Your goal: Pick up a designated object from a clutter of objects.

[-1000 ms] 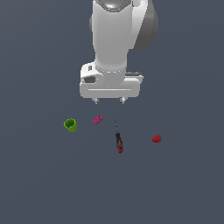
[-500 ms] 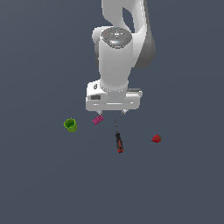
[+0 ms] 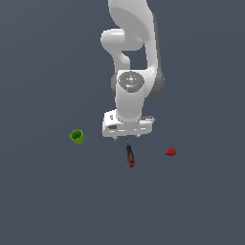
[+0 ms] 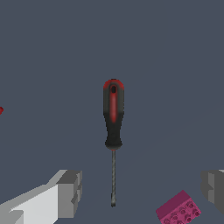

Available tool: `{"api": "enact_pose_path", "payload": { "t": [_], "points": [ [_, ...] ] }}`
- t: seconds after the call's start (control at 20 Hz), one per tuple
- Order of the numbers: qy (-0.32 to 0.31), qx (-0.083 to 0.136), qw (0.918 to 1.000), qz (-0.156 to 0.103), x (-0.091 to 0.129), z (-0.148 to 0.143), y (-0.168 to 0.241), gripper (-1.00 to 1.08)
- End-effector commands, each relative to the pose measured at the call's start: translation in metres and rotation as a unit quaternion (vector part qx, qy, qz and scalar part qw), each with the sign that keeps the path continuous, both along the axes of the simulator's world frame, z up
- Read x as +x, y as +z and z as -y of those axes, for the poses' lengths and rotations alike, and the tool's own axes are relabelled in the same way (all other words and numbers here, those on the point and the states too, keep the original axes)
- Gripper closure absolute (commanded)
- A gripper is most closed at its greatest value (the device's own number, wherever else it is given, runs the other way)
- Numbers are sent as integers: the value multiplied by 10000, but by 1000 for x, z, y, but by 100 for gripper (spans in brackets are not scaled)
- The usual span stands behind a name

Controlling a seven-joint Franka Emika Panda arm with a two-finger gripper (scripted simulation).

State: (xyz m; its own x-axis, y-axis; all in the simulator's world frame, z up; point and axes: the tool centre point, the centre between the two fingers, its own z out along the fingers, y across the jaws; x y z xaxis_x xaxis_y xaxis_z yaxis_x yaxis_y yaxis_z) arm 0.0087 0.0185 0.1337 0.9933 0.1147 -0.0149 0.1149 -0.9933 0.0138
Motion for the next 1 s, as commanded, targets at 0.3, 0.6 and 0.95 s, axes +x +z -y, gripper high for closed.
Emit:
{"api": "enact_pose_path", "payload": {
  "t": [0.3,0.6,0.95],
  "points": [
    [96,59,9999,52,-8,-10,-53,-92],
    [122,77,9999,64,-11,-12,-68,-92],
    [121,76,9999,58,-12,-12,-73,-92]
  ]
}}
